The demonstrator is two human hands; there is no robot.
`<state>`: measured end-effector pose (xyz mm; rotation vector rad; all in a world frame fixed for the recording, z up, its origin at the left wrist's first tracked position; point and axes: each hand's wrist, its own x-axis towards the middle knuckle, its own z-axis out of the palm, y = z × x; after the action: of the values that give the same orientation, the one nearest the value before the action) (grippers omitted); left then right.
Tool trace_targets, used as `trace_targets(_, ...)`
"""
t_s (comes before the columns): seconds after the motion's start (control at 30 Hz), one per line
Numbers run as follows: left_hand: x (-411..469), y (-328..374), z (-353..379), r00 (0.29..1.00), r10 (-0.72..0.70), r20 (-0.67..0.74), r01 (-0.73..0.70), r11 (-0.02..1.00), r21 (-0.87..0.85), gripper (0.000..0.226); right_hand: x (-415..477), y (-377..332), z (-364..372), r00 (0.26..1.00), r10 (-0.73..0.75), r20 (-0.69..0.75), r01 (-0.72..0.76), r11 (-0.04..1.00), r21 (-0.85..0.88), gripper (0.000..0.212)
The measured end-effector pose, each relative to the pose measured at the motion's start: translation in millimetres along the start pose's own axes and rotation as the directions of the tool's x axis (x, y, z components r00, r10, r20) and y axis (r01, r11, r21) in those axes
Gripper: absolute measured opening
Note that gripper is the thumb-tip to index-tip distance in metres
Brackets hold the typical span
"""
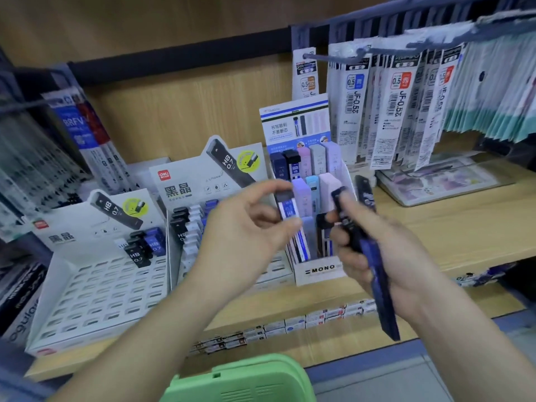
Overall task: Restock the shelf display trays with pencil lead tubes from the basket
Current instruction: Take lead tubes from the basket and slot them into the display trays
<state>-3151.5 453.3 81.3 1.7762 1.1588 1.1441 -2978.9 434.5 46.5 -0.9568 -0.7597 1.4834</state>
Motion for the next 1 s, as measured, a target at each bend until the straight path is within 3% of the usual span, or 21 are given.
trace_targets(0.1,18.9,0.3,3.5,0.997,0.031,-0.074,-0.031,0.999,-0.007,0.025,5.0,-6.4,-21.8,0.978,0.013,-0.210,0.036,0.972,0.231,0.035)
trace_targets(0.23,30.3,-8.3,27.9,0.997,0.072,-0.038,-0.067,0.992,0.110,0.024,9.5,-7.0,-35.2,0.936,0.030,-0.352,0.107,0.926,0.363,0.034)
trace_targets(0.37,28.7,-15.8,49.1,0.989,0.124,0.083,-0.146,0.917,0.372,0.021,11.5,-7.1,-35.9,0.926,0.015,-0.378,0.145,0.909,0.392,0.034)
trace_targets(0.47,26.6,-19.5,55.0,0.977,0.160,0.140,-0.207,0.865,0.457,0.019,12.6,-6.2,-36.7,0.922,0.014,-0.387,0.157,0.900,0.407,0.033)
trace_targets(0.57,27.9,-19.6,58.1,0.961,0.231,0.150,-0.276,0.815,0.509,0.019,14.2,-5.9,-36.6,0.915,0.023,-0.403,0.162,0.893,0.420,0.033)
trace_targets(0.77,35.3,-22.6,51.8,0.977,0.182,0.111,-0.213,0.811,0.545,0.024,15.4,-5.0,-36.5,0.907,0.046,-0.420,0.156,0.888,0.433,0.033)
trace_targets(1.0,31.6,-35.5,57.0,0.934,0.311,0.174,-0.350,0.704,0.618,0.018,16.3,-1.5,-31.7,0.906,0.043,-0.420,0.155,0.892,0.425,0.033)
